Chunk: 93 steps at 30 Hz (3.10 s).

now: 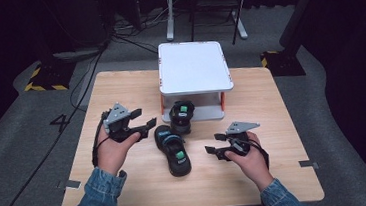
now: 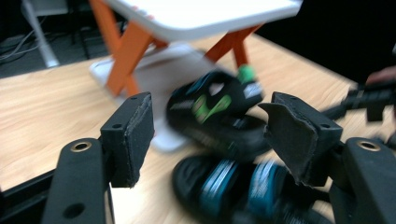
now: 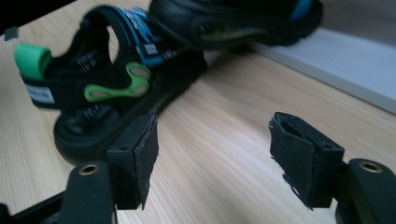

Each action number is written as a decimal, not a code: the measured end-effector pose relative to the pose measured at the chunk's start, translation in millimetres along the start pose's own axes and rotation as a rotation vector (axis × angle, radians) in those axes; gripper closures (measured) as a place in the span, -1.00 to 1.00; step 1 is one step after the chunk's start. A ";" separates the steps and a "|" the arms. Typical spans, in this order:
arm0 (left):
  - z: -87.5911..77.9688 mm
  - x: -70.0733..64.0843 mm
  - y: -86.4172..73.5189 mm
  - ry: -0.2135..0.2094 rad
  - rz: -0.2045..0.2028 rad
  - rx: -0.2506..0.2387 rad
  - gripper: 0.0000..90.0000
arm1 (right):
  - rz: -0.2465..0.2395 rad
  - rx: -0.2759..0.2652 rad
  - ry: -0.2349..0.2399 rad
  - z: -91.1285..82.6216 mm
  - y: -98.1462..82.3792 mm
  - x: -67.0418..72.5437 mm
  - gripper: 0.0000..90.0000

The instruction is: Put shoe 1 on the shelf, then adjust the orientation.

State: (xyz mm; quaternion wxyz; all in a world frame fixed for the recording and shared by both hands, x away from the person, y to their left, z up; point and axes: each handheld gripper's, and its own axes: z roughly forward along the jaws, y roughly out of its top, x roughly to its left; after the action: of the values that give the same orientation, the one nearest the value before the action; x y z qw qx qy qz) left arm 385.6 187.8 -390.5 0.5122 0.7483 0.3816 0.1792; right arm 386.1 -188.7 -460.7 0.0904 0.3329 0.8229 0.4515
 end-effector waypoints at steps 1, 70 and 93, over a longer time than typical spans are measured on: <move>-4.2 2.7 -2.5 0.009 0.003 0.017 -0.29 | -0.004 0.001 0.005 2.7 3.8 1.5 -0.27; -37.6 41.1 -36.0 0.136 -0.046 0.087 -0.35 | -0.011 -0.068 -0.245 118.8 70.0 -35.3 -0.05; -46.1 41.9 -35.2 0.111 -0.024 0.130 -0.37 | -0.013 -0.080 -0.004 -3.3 42.4 20.9 -0.29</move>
State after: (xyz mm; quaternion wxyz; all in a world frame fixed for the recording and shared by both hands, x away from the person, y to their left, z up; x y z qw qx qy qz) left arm 368.6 255.0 -408.4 0.4425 0.7643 0.4293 0.1890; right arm 388.4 -162.1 -421.6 0.1082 0.3246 0.8061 0.4828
